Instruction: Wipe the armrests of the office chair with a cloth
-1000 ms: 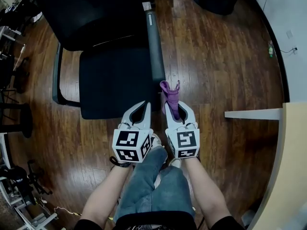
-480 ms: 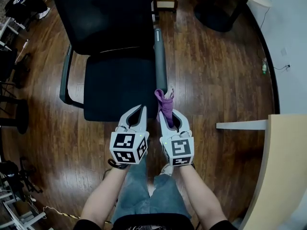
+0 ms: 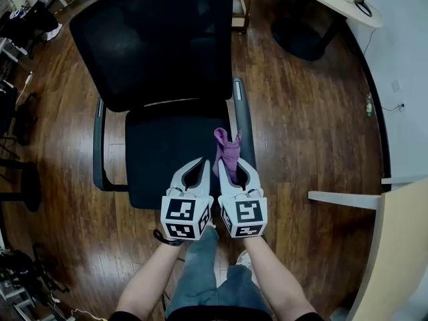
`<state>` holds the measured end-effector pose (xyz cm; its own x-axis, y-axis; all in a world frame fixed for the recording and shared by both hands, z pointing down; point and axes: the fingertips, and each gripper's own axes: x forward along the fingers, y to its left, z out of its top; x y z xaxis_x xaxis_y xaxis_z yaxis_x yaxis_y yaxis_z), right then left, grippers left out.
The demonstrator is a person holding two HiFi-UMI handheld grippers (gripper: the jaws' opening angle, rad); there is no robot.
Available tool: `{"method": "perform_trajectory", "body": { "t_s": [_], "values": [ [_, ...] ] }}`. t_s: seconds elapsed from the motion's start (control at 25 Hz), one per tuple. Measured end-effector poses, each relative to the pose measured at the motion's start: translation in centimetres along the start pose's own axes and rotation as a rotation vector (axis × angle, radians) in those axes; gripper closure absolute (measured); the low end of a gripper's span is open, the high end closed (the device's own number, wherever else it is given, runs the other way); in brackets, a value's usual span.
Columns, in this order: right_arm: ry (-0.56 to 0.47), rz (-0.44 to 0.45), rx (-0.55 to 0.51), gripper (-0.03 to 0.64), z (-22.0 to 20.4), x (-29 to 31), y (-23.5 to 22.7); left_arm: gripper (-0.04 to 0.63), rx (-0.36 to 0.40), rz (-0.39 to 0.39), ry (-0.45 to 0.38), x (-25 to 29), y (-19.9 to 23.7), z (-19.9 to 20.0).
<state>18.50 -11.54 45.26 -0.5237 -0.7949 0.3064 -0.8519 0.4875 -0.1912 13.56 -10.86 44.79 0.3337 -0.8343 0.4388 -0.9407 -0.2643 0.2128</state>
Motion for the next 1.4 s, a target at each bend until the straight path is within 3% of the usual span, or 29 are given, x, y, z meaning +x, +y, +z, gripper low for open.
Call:
{"method": "perform_trajectory", "body": {
  "t_s": [0.4, 0.72, 0.96, 1.4],
  "values": [
    [-0.025, -0.142, 0.130, 0.543, 1.4, 11.1, -3.2, 0.591, 0.001, -0.043, 0.018, 6.3, 6.6, 3.9],
    [-0.015, -0.245, 0.243, 0.546, 0.4, 17.2, -6.9, 0.591, 0.039, -0.083, 0.077, 9.0, 9.1, 2.9],
    [-0.013, -0.276, 0.214, 0.549, 0.1, 19.0, -7.9, 0.591, 0.039, -0.105, 0.092, 10.6, 10.0, 2.2],
    [-0.007, -0.291, 0.283, 0.549, -1.1, 16.4, -7.4, 0.591, 0.034, -0.098, 0.105, 10.8, 9.8, 1.6]
  ]
}}
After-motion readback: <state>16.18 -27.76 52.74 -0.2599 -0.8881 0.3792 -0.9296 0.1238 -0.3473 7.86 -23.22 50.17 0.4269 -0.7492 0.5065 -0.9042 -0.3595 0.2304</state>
